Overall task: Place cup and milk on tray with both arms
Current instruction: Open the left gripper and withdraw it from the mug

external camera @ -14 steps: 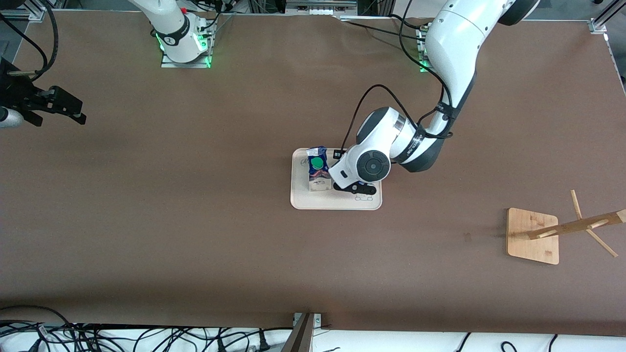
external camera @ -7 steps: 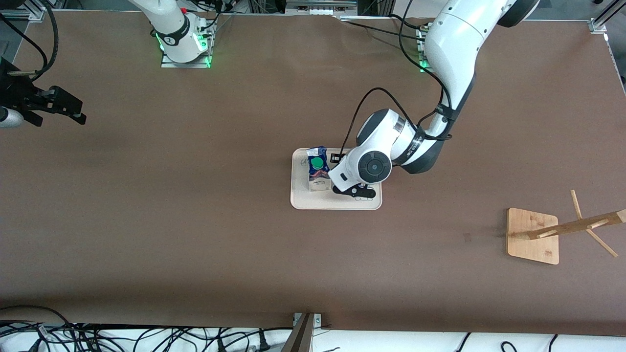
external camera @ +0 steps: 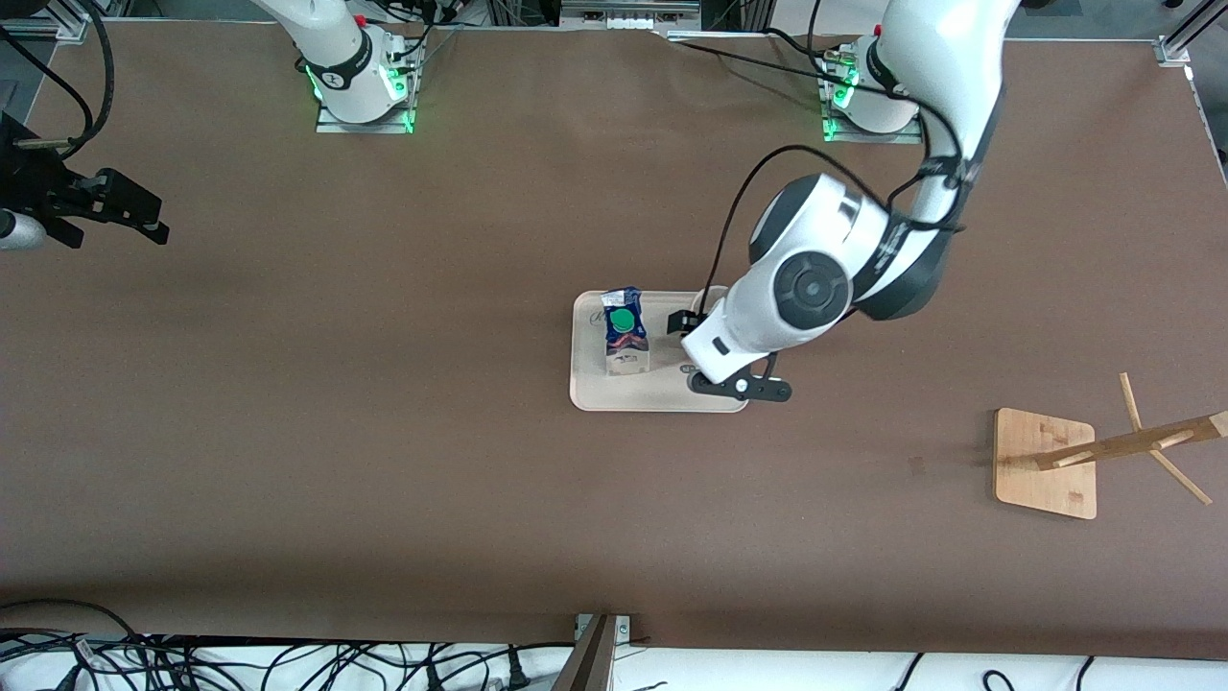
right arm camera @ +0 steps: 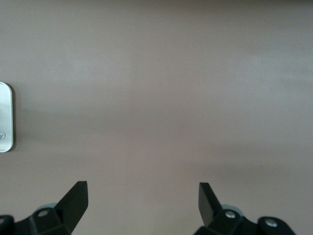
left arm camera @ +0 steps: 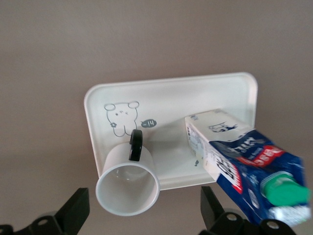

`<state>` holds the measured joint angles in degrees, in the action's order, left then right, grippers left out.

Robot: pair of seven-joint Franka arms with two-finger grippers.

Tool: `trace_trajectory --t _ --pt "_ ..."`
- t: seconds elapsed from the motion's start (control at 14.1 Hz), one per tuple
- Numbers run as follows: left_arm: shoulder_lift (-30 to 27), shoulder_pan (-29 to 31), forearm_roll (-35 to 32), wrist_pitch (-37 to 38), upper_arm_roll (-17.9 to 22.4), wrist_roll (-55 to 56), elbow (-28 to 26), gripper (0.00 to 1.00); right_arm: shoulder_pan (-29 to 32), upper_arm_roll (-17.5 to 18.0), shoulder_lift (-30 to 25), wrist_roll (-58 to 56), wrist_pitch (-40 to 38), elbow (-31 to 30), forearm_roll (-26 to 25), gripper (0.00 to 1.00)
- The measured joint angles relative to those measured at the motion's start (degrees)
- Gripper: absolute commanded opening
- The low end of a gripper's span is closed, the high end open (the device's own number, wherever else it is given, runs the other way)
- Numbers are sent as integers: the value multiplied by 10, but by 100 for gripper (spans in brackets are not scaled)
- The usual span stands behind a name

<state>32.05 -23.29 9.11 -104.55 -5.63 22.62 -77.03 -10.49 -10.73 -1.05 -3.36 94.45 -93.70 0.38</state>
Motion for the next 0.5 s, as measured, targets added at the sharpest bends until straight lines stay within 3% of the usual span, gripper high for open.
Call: trace_trajectory --t 0.21,0.5 --pt "-64 26 0 35 17 0 0 100 0 1 0 0 0 0 0 100" --pt "-121 72 -1 87 79 -69 -6 100 0 0 0 0 -1 0 0 100"
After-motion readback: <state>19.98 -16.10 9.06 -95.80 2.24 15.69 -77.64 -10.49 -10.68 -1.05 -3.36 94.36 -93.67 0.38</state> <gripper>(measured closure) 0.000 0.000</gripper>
